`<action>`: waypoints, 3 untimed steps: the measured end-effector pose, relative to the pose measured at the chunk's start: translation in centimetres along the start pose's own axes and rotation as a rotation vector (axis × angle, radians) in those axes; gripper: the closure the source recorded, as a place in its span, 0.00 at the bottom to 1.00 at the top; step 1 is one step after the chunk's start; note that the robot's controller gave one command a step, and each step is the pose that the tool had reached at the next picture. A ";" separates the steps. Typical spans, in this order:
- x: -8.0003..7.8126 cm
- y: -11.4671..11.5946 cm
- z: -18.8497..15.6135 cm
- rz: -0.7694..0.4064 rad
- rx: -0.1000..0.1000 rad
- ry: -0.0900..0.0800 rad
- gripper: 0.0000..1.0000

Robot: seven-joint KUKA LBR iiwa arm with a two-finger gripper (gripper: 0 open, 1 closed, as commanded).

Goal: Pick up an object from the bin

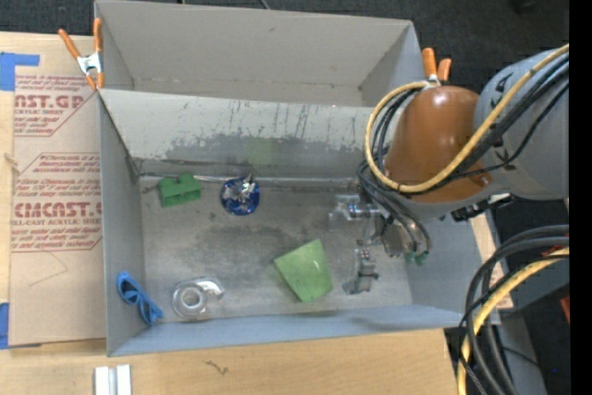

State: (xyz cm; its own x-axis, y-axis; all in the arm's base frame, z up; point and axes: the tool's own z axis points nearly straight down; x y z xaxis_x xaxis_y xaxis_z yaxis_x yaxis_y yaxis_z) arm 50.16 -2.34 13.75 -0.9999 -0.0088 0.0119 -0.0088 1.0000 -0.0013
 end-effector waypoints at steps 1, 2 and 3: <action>-3.6 0.6 5.7 -0.247 -0.001 -0.010 0.00; 1.0 4.3 6.7 -0.579 0.002 -0.020 0.00; 0.9 4.3 6.7 -0.577 0.003 -0.021 1.00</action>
Offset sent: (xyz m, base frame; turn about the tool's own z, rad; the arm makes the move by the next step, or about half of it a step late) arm 0.0354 0.0055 -0.0555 -0.2451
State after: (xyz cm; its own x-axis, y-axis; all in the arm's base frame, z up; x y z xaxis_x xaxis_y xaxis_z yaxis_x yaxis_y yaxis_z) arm 49.11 1.90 7.08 -0.8334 -0.5527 -0.0079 -0.5527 0.8334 -0.0034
